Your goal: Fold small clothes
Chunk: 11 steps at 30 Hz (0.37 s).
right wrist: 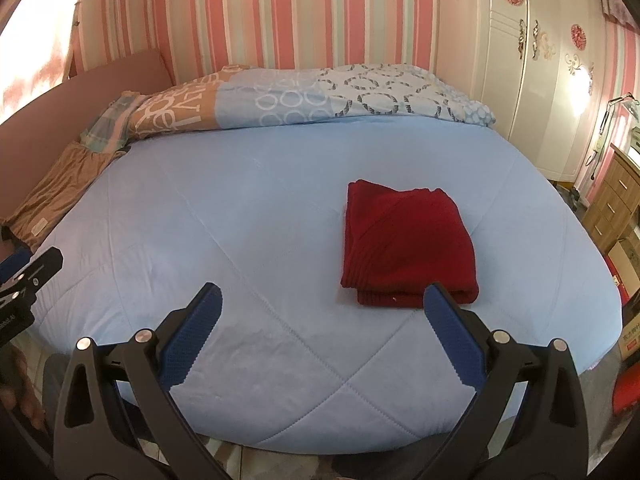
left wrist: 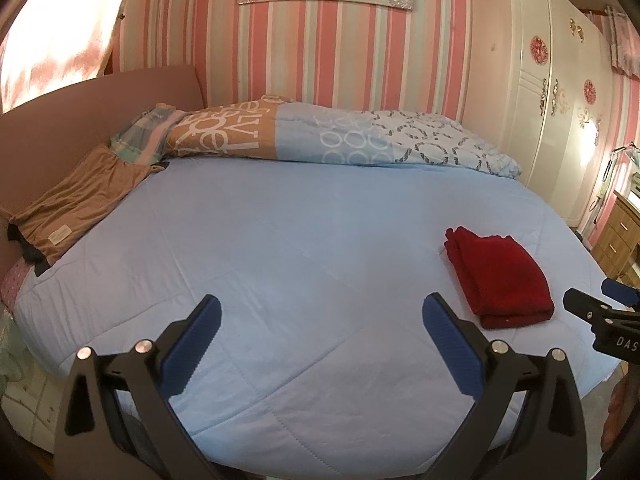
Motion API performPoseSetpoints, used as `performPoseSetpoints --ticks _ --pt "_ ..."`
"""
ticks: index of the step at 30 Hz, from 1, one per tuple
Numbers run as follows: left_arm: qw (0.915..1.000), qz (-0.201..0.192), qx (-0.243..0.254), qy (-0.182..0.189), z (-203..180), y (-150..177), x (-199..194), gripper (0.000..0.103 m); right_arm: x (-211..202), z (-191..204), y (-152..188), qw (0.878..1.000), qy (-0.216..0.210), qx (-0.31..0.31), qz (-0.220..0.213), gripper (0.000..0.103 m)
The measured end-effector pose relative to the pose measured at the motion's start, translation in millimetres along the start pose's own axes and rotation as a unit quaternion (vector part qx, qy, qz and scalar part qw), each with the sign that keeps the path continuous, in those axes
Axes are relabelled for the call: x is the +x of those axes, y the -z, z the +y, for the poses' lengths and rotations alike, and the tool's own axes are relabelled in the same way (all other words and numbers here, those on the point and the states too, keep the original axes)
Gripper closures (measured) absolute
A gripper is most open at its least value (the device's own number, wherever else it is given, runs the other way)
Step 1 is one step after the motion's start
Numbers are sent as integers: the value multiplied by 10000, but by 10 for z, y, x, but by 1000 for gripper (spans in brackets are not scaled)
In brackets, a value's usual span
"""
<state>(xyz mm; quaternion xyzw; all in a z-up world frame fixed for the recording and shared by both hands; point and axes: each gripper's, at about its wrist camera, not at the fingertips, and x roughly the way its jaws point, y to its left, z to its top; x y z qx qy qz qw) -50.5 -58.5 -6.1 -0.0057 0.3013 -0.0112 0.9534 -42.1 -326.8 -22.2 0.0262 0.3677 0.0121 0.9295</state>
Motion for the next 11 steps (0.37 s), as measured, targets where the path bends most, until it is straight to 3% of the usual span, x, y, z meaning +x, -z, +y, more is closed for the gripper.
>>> performPoseSetpoints --ticks 11 --pt "9996 230 -166 85 30 -24 56 2 44 -30 46 10000 -1 42 16 3"
